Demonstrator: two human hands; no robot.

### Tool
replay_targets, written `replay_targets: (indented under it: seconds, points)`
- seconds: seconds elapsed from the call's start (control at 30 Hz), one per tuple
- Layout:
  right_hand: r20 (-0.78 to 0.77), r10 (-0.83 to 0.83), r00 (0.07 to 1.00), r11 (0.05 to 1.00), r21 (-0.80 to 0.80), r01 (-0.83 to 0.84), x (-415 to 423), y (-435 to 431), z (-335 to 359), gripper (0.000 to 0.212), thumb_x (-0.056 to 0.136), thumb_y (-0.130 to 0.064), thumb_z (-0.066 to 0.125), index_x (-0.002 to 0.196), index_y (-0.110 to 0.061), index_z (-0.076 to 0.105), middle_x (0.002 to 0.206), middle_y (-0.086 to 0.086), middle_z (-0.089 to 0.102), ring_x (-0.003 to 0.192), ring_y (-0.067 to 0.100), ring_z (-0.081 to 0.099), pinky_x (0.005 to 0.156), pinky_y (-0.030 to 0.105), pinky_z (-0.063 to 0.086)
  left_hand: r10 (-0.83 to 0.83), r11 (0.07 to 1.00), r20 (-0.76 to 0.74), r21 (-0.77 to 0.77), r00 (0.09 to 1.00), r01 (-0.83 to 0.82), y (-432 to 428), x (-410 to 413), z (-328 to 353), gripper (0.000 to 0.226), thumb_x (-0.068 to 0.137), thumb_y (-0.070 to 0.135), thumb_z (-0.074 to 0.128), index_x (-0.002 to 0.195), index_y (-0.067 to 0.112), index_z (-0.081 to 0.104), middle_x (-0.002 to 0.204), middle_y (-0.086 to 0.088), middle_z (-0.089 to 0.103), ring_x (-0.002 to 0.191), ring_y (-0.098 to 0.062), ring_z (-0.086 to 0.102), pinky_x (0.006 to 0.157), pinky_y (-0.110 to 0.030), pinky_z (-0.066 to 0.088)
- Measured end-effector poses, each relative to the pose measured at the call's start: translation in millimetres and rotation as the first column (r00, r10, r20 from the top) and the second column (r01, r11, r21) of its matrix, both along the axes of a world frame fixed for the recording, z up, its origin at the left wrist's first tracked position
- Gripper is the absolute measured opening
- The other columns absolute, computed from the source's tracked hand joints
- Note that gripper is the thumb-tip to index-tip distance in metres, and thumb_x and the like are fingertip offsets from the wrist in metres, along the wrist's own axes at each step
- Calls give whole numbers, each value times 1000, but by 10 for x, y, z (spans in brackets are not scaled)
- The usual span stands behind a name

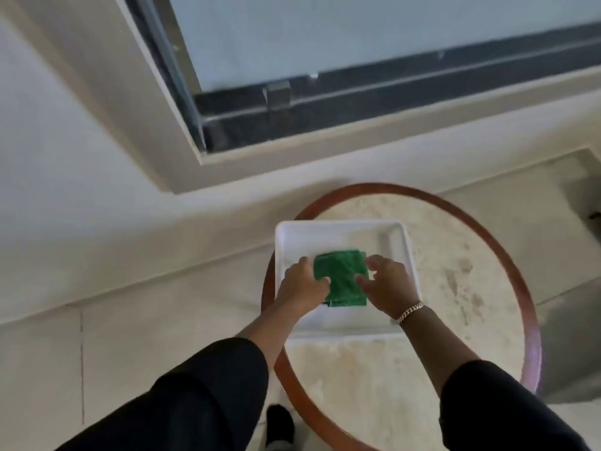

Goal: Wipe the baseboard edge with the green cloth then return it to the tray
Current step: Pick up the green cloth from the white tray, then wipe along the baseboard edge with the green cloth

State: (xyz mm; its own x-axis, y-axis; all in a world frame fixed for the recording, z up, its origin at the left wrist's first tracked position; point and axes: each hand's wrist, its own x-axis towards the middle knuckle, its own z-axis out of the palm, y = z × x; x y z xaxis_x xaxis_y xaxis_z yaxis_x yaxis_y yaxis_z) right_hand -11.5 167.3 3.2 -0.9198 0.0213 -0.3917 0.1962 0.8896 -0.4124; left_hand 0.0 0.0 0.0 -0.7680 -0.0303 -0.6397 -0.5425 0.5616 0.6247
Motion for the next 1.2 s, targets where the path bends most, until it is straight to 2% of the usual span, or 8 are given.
replay_targets:
  seconds: [0.17, 0.37, 0.47, 0.57, 0.7, 0.8, 0.93, 1.2]
  points:
    - [37, -242, 970, 966, -88, 244, -8, -60, -357, 52, 85, -16, 60, 134, -7, 43, 116, 17, 65, 102, 32, 61, 75, 32, 47, 271, 960, 98, 40, 958, -276, 206, -126, -415, 54, 76, 40, 71, 116, 13, 48, 112, -5, 60, 92, -23, 60, 59, -26, 45]
    - [76, -488, 869, 831, -262, 490, -14, -116, -494, 56, 80, -4, 60, 133, -16, 46, 111, 10, 65, 82, 19, 57, 64, 27, 48, 495, 840, 187, 147, 848, -522, 322, -149, -629, 36, 67, 25, 80, 97, 10, 66, 97, -9, 71, 86, -26, 69, 71, -40, 63]
    - [48, -572, 819, 754, -361, 548, 62, -148, -403, 55, 79, -2, 63, 130, -18, 50, 104, 5, 65, 74, 8, 60, 51, 10, 45, 486, 823, 177, 238, 856, -516, 254, -30, -561, 26, 73, 18, 76, 97, 12, 68, 96, -7, 72, 88, -25, 70, 74, -40, 63]
    - [93, -637, 765, 646, -478, 595, 204, -235, -218, 58, 76, 1, 67, 129, -20, 54, 102, 4, 70, 82, 13, 68, 64, 25, 58, 450, 819, 144, 327, 881, -472, 76, 193, -393, 25, 75, 18, 76, 97, 20, 64, 99, -4, 72, 93, -22, 70, 80, -40, 62]
    - [145, -619, 772, 577, -584, 572, 459, -523, 86, 53, 76, 9, 66, 123, -14, 60, 98, 8, 72, 86, 20, 70, 68, 28, 61, 509, 747, 111, 435, 854, -502, -308, 490, -130, 26, 75, 11, 76, 99, 12, 68, 97, -10, 75, 91, -26, 73, 77, -43, 63]
    - [150, -547, 824, 598, -620, 509, 664, -932, 235, 47, 75, 10, 67, 116, -14, 65, 97, 6, 74, 84, 20, 73, 71, 36, 61, 559, 702, 99, 473, 823, -533, -785, 725, 17, 26, 76, 5, 76, 102, 8, 70, 96, -14, 77, 89, -27, 75, 76, -40, 63]
    - [174, -427, 887, 629, -648, 430, 986, -1738, 226, 49, 75, 12, 66, 117, -14, 66, 97, 6, 74, 84, 17, 73, 72, 32, 62, 614, 682, 69, 453, 786, -573, -1643, 1125, 33, 19, 75, 2, 77, 89, 13, 69, 95, -19, 76, 88, -31, 74, 73, -40, 63]
    - [441, -288, 850, 577, -629, 521, 1713, -3601, -528, 38, 77, 18, 58, 107, -3, 68, 97, 16, 74, 89, 32, 72, 80, 45, 60, 669, 642, 105, 416, 736, -644, -3562, 2034, -739, 22, 76, 0, 76, 95, 10, 70, 95, -13, 77, 87, -26, 75, 71, -31, 62]
